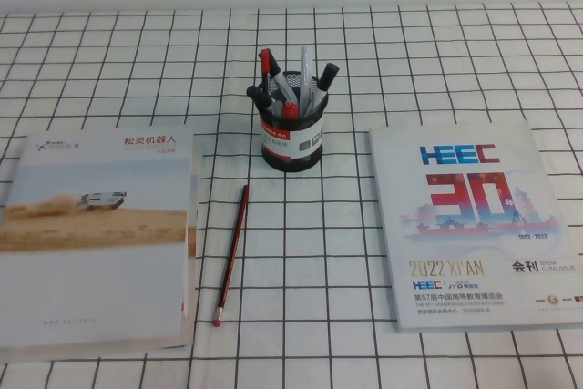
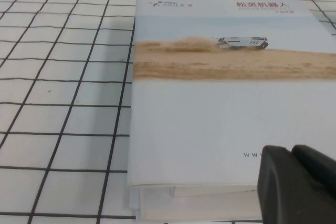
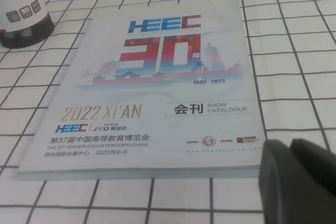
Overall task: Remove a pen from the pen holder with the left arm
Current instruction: 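Take a marker out of the pen holder and lay it on the table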
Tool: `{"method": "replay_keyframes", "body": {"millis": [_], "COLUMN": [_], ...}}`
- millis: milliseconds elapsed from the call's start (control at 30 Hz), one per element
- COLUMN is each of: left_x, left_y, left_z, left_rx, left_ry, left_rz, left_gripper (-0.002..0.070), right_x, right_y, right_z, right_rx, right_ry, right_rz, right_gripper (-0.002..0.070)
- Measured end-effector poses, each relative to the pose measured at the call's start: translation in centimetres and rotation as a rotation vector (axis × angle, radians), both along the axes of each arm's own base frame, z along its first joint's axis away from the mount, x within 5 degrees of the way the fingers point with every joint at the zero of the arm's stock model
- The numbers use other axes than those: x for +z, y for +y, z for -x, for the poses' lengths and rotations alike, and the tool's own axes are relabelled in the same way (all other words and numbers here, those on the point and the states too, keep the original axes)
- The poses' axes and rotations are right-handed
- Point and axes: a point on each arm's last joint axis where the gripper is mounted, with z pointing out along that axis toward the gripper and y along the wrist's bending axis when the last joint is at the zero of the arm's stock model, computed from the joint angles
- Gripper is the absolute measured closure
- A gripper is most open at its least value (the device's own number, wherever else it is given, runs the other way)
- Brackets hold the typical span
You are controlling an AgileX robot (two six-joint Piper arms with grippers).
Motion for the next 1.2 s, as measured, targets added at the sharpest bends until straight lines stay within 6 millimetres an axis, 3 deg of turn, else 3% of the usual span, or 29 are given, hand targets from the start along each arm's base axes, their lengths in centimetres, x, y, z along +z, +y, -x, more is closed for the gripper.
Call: {"method": "replay_keyframes", "body": {"millis": [400,533,867,1200], "left_x": [0.0,0.7,2.1,2.7], "left_y": [0.0,0.2,-0.3,-0.1], "left_z": [0.0,-0.2,-0.4,-0.4], "left_rx": [0.000,0.008,0.043,0.057], "left_ry": [-0.003,-0.085,-0.207,-0.268], "left_rz": [-0.002,-0.034,0.371,0.417], "left_gripper": [0.0677,0.0677,0.0677,0.0677], "right_x": [0.0,0.0,0.0,0.0], "right_y": [0.0,0.0,0.0,0.0], "right_z": [0.0,0.0,0.0,0.0], "right_rx": [0.000,0.000,0.000,0.000], "right_ry": [0.000,0.000,0.000,0.000], "right_rz": [0.000,0.000,0.000,0.000], "right_gripper": [0.0691,0.0691,0.0691,0.0691]}}
